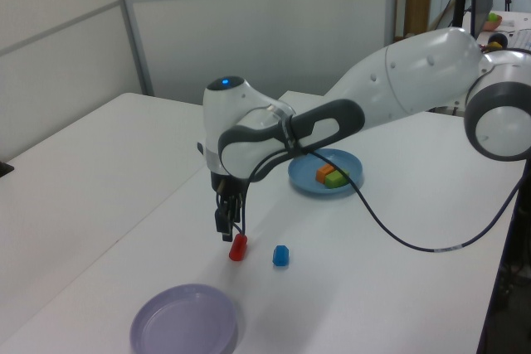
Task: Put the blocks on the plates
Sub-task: 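Move the gripper to the red block and grasp it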
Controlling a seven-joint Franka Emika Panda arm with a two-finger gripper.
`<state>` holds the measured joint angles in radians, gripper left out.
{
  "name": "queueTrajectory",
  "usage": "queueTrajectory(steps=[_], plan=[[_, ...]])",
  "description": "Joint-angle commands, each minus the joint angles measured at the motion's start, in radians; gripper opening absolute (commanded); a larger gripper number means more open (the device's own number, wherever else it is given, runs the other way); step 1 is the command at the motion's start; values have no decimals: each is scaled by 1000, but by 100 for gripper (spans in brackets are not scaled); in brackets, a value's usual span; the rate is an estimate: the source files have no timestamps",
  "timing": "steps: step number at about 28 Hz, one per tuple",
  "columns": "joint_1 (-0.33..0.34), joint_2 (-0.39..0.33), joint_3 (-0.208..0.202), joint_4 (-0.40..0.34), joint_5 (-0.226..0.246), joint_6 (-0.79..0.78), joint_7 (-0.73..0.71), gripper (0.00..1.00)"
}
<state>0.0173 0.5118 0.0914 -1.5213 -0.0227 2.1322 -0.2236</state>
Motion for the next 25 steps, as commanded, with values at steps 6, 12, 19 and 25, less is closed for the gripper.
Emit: queueTrajectory(steps=[6,12,19,25], plan=[[0,5,11,-25,6,-12,29,100],[-11,11,2,-27,-23,-8,21,100],[-10,60,2,-25,-55,5,24,100],[-11,86,2,-28,-62,69,30,82]])
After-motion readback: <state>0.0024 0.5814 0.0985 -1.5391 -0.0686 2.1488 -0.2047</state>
